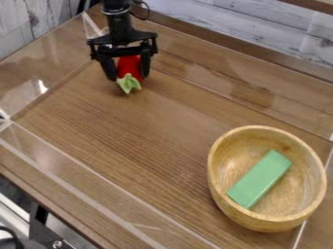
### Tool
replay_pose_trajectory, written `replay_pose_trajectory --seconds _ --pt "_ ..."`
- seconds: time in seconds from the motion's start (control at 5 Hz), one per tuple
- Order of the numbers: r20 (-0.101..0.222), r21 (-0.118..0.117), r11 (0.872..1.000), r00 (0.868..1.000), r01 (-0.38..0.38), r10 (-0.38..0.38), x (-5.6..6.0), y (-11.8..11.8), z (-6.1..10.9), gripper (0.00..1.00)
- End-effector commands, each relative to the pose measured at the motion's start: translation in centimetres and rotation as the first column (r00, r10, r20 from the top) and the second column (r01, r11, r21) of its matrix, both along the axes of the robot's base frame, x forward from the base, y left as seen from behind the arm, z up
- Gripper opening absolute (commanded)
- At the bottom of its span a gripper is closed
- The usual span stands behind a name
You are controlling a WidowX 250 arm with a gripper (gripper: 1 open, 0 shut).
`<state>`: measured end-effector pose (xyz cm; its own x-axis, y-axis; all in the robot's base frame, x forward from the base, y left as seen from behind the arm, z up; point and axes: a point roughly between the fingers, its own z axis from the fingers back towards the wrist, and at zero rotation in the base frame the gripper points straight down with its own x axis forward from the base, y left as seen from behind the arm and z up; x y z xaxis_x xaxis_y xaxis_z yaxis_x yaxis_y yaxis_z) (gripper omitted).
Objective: Move the red fruit to the right side of the table
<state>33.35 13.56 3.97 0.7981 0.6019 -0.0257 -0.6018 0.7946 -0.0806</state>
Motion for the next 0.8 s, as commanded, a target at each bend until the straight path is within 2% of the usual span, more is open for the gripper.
replay_pose_trajectory --seconds 0.0,0.2,0.4,0.6 --pt "0.046 0.013 1.0 0.999 -0.023 0.023 0.7 0.9 1.6 1.0" --pt "0.044 0.007 1.0 0.999 -0.025 0.025 0.6 0.8 1.6 1.0" --pt "0.049 -0.003 0.999 0.998 -0.032 0.033 0.8 0.8 2.2 0.0" --pt "0.064 -0.031 0.999 0.997 -0.044 0.045 1.1 0.6 3.9 0.0"
